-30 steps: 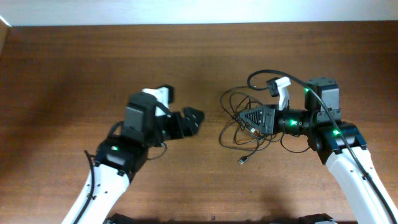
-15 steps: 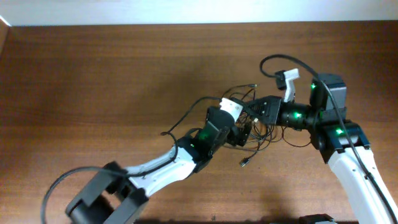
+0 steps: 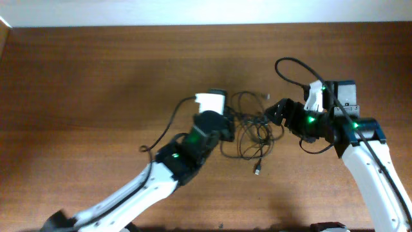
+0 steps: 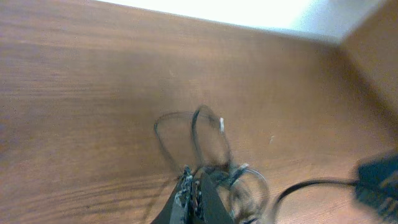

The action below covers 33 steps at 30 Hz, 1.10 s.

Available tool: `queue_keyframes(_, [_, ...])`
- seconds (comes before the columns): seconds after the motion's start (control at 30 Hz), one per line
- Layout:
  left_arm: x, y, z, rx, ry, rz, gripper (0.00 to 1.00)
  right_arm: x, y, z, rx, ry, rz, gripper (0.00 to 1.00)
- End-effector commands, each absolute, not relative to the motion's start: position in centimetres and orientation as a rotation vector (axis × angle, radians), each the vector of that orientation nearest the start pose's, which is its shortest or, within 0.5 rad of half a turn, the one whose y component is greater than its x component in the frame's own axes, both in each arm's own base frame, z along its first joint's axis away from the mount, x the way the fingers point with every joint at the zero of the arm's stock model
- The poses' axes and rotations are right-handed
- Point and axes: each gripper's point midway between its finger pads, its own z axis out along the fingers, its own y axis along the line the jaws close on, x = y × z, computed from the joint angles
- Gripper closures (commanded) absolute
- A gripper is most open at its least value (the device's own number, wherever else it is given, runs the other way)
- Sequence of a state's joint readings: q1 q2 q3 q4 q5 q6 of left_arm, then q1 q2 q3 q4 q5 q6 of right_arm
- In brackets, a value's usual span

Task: Untangle cables

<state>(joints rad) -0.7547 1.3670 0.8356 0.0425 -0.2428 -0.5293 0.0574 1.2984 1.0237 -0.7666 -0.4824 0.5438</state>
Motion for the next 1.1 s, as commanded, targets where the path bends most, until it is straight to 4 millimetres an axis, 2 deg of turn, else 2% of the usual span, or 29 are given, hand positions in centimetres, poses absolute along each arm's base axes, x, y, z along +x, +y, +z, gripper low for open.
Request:
queue_keyframes(0.0, [32.4, -21.9, 21.0, -0.529, 2.091, -0.802, 1.0, 29.8, 9.2, 14.1, 0.535, 2.744, 0.788, 0.02])
queue_keyframes(0.03, [32.1, -21.5, 22.0, -0.577, 2.067, -0.841, 1.0, 29.4, 9.4, 13.5, 0.548, 2.777, 0.802, 0.01])
queue_keyframes(0.17, [31.0, -20.6, 27.4, -0.567, 1.918, -0.967, 1.0, 29.1, 11.5, 11.7, 0.514, 2.863, 0.866, 0.0])
queue_keyframes(0.27, [29.3, -19.1, 33.0, -0.528, 1.752, -1.075, 1.0, 29.6, 15.0, 10.4, 0.346, 2.885, 0.889, 0.0])
queue_keyframes(0.33, [28.0, -18.1, 35.9, -0.509, 1.66, -1.132, 1.0, 30.0, 16.9, 9.7, 0.325, 2.884, 0.887, 0.01])
queue_keyframes(0.43, [26.5, -16.8, 39.2, -0.499, 1.544, -1.204, 1.0, 31.3, 17.0, 7.6, 0.466, 2.879, 0.718, 0.01])
queue_keyframes(0.47, [25.7, -15.3, 41.4, -0.491, 1.447, -1.201, 1.0, 32.1, 16.3, 5.7, 0.554, 2.871, 0.58, 0.01])
queue_keyframes(0.53, [24.9, -13.6, 43.4, -0.473, 1.359, -1.167, 1.0, 32.2, 15.7, 4.1, 0.623, 2.885, 0.497, 0.01])
queue_keyframes(0.6, [23.8, -9.9, 45.5, -0.501, 1.238, -1.075, 1.0, 31.9, 14.5, 1.5, 0.67, 2.929, 0.371, 0.01])
queue_keyframes(0.67, [23.2, -7.0, 46.2, -0.537, 1.176, -0.952, 1.0, 31.7, 12.7, 0.0, 0.7, 2.938, 0.212, 0.02])
queue_keyframes(0.73, [22.1, -2.0, 46.8, -0.617, 1.089, -0.714, 1.0, 31.4, 8.6, -0.5, 0.792, 2.914, 0.0, 0.01])
queue_keyframes(0.77, [21.9, -0.9, 46.7, -0.636, 1.078, -0.638, 1.0, 31.3, 7.1, -0.5, 0.833, 2.902, -0.057, 0.02])
queue_keyframes(0.83, [21.6, 1.5, 46.0, -0.699, 1.074, -0.473, 0.99, 30.9, 3.1, -0.4, 0.968, 2.872, -0.161, 0.02])
queue_keyframes(0.87, [21.7, 2.8, 44.7, -0.753, 1.098, -0.382, 0.99, 30.6, 1.1, -0.4, 1.048, 2.867, -0.181, 0.01])
queue_keyframes(0.97, [22.6, 2.5, 41.7, -0.727, 1.239, -0.279, 1.0, 30.0, -1.3, -0.5, 1.081, 2.894, -0.185, 0.01])
queue_keyframes(1.07, [25.2, 0.4, 36.9, -0.644, 1.473, -0.186, 0.99, 29.7, -0.3, -0.6, 1.015, 2.96, -0.093, 0.01])
